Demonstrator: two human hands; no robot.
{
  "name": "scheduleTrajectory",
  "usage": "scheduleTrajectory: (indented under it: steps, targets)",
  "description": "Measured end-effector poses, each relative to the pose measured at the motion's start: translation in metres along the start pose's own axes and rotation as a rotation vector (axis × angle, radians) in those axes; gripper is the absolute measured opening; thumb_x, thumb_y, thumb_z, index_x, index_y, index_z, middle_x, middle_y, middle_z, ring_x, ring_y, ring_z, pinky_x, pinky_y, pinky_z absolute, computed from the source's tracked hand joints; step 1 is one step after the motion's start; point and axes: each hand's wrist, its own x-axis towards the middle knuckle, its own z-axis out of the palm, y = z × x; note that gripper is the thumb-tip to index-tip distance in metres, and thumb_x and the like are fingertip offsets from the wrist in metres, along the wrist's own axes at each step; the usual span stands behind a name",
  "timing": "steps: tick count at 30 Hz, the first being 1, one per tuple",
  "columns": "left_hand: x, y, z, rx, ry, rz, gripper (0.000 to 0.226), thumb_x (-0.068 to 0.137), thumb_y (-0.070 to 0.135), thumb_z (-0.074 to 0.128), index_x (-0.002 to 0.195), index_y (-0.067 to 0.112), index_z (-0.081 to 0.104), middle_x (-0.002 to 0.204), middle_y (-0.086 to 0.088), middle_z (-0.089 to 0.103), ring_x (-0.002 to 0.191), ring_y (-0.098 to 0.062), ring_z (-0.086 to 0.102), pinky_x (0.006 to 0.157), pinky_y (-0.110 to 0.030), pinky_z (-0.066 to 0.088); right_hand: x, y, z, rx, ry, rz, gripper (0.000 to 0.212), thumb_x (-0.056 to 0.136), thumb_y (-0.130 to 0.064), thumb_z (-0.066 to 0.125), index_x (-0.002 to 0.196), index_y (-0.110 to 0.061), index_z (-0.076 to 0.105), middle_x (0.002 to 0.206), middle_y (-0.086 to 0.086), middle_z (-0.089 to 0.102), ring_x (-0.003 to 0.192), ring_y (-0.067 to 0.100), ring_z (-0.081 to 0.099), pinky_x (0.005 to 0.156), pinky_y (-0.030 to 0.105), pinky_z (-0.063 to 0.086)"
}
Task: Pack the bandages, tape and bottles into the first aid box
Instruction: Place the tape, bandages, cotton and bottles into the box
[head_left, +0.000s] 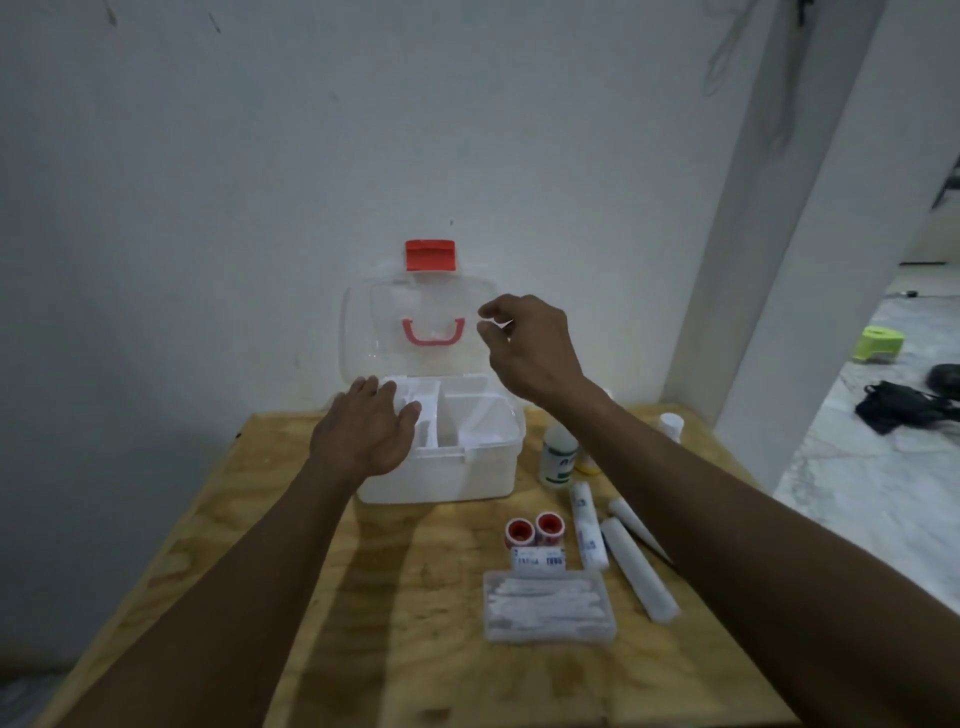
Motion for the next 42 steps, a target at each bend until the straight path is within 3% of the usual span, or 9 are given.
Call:
scheduleTrajectory:
  steps: [5, 9, 12, 15, 20, 27, 34, 37, 42]
  targets:
    - [-0.003, 0.001, -0.001, -0.012, -0.001, 0.005, 0.062, 0.101, 0.046, 0.028, 0.149, 0.006, 0.032, 0.158, -0.016, 0.031, 0.148, -0.03, 0.023, 0.119, -0.047, 0.019, -0.049, -0.002, -0.02, 0.021, -0.096, -0.008, 0.023, 0.092, -0.021, 0.066, 0.113, -0.014, 0.073, 0.105, 0.004, 0.074, 0.086, 0.009, 0.063, 0.083, 0.021, 0.05]
    - [-0.003, 0.0, -0.001, -0.013, -0.003, -0.001, 0.063, 0.101, 0.046, 0.028, 0.15, 0.006, 0.032, 0.159, -0.016, 0.029, 0.148, -0.03, 0.021, 0.119, -0.046, 0.017, -0.099, 0.003, -0.034, 0.012, -0.521, -0.073, 0.036, 0.086, -0.031, 0.074, 0.119, -0.018, 0.07, 0.106, 0.0, 0.075, 0.082, 0.003, 0.067, 0.071, 0.009, 0.049]
    - [-0.004, 0.001, -0.001, -0.017, -0.006, -0.008, 0.063, 0.101, 0.046, 0.027, 0.15, 0.007, 0.031, 0.16, -0.015, 0.027, 0.149, -0.029, 0.02, 0.12, -0.046, 0.015, -0.132, 0.006, -0.03, -0.095, -0.862, -0.094, 0.057, 0.077, -0.043, 0.08, 0.128, -0.025, 0.064, 0.119, -0.005, 0.07, 0.097, 0.005, 0.065, 0.081, 0.019, 0.053]
    - [-0.003, 0.0, 0.0, -0.014, -0.014, -0.008, 0.063, 0.101, 0.046, 0.028, 0.15, 0.006, 0.032, 0.159, -0.016, 0.028, 0.148, -0.03, 0.021, 0.12, -0.047, 0.015, -0.15, 0.008, -0.023, -0.288, -0.965, -0.157, 0.072, 0.07, -0.049, 0.083, 0.134, -0.03, 0.057, 0.129, -0.005, 0.064, 0.114, 0.016, 0.058, 0.093, 0.034, 0.049]
    - [-0.003, 0.0, 0.0, -0.017, -0.006, -0.005, 0.062, 0.101, 0.045, 0.029, 0.149, 0.006, 0.034, 0.159, -0.016, 0.029, 0.148, -0.031, 0.022, 0.12, -0.049, 0.017, -0.156, 0.011, -0.017, -0.486, -0.938, -0.265, 0.074, 0.072, -0.052, 0.08, 0.136, -0.026, 0.053, 0.133, 0.001, 0.058, 0.121, 0.024, 0.049, 0.095, 0.04, 0.038]
    - [-0.003, 0.0, 0.001, -0.035, -0.001, -0.011, 0.061, 0.101, 0.045, 0.029, 0.149, 0.007, 0.035, 0.16, -0.015, 0.027, 0.149, -0.03, 0.02, 0.121, -0.048, 0.014, -0.151, 0.009, -0.025, -0.263, -0.777, -0.116, 0.066, 0.073, -0.056, 0.076, 0.126, -0.023, 0.057, 0.12, -0.001, 0.063, 0.103, 0.018, 0.058, 0.087, 0.037, 0.052]
    - [-0.004, -0.001, 0.001, -0.031, 0.001, -0.006, 0.059, 0.102, 0.043, 0.028, 0.149, 0.007, 0.035, 0.16, -0.015, 0.026, 0.15, -0.029, 0.018, 0.121, -0.047, 0.012, -0.126, -0.014, -0.04, 0.02, -0.413, 0.034, 0.07, 0.075, -0.056, 0.075, 0.133, -0.021, 0.055, 0.119, -0.003, 0.065, 0.099, 0.012, 0.062, 0.084, 0.03, 0.054]
    - [-0.003, 0.0, 0.002, -0.011, 0.01, 0.012, 0.057, 0.102, 0.042, 0.029, 0.146, 0.007, 0.04, 0.158, -0.017, 0.03, 0.148, -0.031, 0.023, 0.119, -0.049, 0.016, -0.101, -0.024, -0.042, 0.155, -0.223, 0.116, 0.064, 0.082, -0.054, 0.071, 0.135, -0.025, 0.053, 0.123, 0.002, 0.063, 0.101, 0.016, 0.063, 0.082, 0.035, 0.058]
    - [-0.002, -0.002, 0.002, -0.004, 0.009, 0.017, 0.056, 0.102, 0.042, 0.028, 0.143, 0.008, 0.045, 0.156, -0.018, 0.032, 0.147, -0.031, 0.023, 0.119, -0.049, 0.017, -0.038, -0.026, -0.019, 0.192, 0.049, 0.205, 0.054, 0.084, -0.053, 0.068, 0.128, -0.023, 0.059, 0.135, 0.002, 0.06, 0.119, 0.025, 0.057, 0.097, 0.044, 0.052]
